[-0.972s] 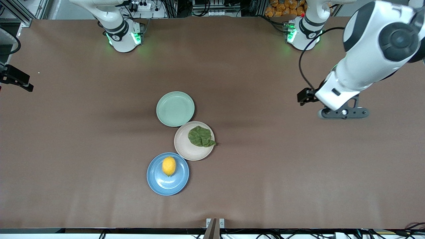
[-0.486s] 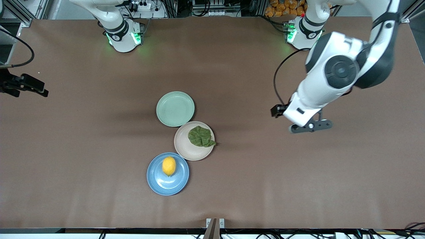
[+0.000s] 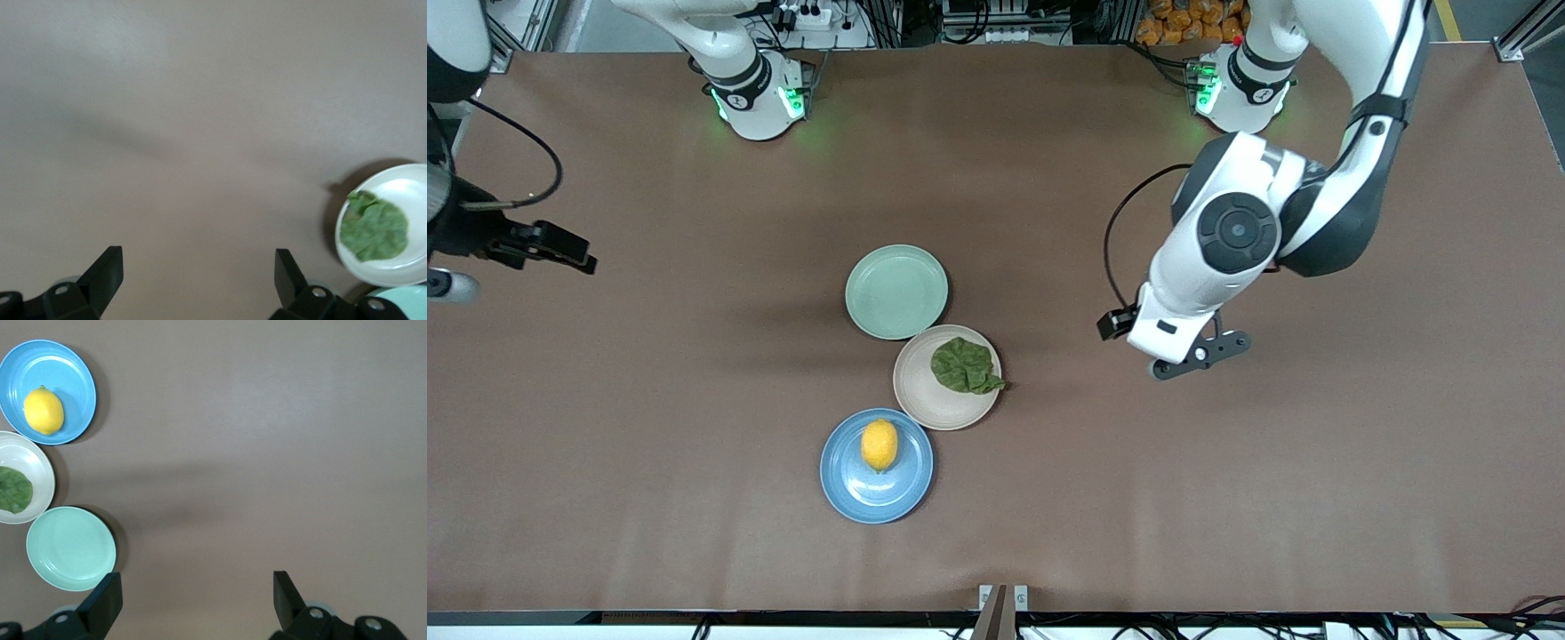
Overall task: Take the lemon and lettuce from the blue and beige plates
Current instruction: 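Reach the left gripper to the lettuce while the right gripper reaches the lemon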
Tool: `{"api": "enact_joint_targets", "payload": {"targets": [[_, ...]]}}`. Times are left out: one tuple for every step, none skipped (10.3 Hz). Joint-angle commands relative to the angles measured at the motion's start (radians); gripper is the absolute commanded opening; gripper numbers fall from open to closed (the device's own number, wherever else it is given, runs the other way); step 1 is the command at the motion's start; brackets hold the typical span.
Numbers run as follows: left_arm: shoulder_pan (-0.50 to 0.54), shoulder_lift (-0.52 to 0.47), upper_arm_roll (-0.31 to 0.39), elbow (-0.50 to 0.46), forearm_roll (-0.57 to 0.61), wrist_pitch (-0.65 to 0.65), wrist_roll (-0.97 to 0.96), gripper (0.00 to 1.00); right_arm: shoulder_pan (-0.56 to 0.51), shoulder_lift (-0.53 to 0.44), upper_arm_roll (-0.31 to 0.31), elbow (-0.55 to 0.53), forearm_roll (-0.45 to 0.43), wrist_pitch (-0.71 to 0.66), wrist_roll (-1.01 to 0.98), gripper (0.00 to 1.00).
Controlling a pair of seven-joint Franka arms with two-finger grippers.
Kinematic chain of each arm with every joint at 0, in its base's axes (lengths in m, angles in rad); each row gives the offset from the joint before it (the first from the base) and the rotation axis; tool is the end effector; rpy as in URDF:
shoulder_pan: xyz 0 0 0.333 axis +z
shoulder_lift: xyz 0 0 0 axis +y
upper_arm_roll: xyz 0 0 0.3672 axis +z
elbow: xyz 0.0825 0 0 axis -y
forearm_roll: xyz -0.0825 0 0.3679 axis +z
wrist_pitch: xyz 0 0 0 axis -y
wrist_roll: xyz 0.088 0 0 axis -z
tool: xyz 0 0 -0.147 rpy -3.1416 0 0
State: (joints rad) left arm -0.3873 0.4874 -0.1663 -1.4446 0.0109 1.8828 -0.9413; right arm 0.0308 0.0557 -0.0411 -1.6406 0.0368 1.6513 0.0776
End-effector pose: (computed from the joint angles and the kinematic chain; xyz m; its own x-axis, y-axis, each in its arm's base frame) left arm 0.6050 -0.3490 0.4185 0.9176 0.3894 -0.0798 0.3910 -0.9204 0.0048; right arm 0.5595 0.0000 0.5801 0.9947 -0.0907 -0.0475 -0.0922 -0.9953 -0.0306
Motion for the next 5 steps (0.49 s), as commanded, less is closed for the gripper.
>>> {"api": "enact_joint_targets", "payload": {"targets": [[-0.057,0.083,0.022,0.049,-0.005,0.086,-0.144,1.0,0.058,0.004,0.003,-0.057,0.011,0.071,0.039,1.0],[-0.08,0.098,0.027,0.049,0.0,0.123,-0.177,1.0,0.07,0.025,0.004,-0.058,0.012,0.077,0.077,1.0],[-0.096,0.114,0.031,0.049,0.023,0.148,-0.21,1.0,0.092,0.044,0.007,-0.058,0.012,0.09,0.112,1.0],[-0.114,0.132,0.031,0.053,0.049,0.172,-0.224,1.0,0.096,0.071,0.024,-0.058,0.012,0.102,0.145,1.0],[-0.126,0.152,0.031,0.056,0.082,0.209,-0.225,1.0,0.1,0.096,0.044,-0.058,0.012,0.129,0.175,1.0]]}}
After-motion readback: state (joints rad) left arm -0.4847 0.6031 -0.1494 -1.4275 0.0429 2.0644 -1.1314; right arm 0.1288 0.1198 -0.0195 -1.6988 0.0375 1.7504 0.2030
